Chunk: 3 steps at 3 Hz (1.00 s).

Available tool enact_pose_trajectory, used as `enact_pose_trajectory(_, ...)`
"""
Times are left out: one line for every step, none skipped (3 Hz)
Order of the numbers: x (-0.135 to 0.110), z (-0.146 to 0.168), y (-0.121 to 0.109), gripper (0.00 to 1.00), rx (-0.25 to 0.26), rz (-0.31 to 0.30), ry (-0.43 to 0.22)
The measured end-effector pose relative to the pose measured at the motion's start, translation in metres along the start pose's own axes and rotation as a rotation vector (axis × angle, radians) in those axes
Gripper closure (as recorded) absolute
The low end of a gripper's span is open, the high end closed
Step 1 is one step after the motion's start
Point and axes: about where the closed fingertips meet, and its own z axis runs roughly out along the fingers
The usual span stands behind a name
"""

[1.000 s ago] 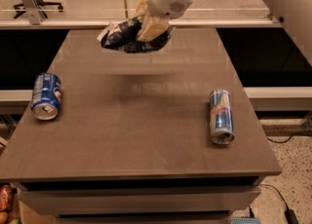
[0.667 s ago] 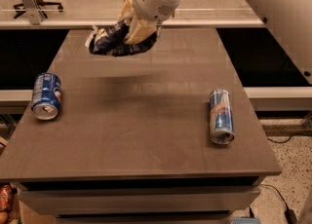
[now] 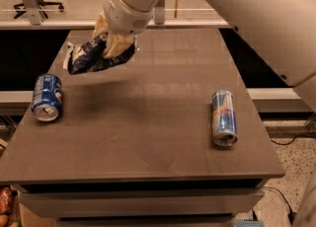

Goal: Move blue chip bag near pepsi can

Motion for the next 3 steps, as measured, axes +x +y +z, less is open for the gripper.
enact_pose_trajectory(-0.014,0.021,0.000,1.00,-0.025,-0.039,0.002)
enact_pose_trajectory(-0.036,0.070,-0.002,1.00,-0.072,-0.063,-0.018)
enact_pose_trajectory(-0.036,0.072,-0.002,1.00,-0.076,-0.059,-0.021)
